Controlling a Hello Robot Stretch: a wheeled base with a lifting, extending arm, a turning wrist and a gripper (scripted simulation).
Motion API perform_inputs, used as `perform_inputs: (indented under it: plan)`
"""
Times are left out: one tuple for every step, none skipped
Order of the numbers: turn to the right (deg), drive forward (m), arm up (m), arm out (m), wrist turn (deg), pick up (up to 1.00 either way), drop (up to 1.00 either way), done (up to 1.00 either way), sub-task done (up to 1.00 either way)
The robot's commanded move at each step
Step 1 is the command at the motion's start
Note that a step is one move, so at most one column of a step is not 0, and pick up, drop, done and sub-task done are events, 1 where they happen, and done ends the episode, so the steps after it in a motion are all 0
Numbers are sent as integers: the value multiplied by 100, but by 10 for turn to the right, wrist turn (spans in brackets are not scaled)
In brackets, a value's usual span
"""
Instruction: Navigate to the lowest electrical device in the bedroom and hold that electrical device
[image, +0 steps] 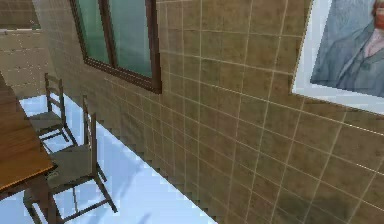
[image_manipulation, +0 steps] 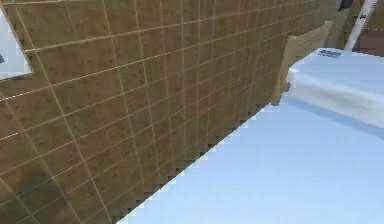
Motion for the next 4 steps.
perform_inputs:
  plan:
    - [-180,0,0,0,0,0,0,0,0]
    - [0,35,0,0,0,0,0,0,0]
    - [-450,0,0,0,0,0,0,0,0]
    - [-450,0,0,0,0,0,0,0,0]
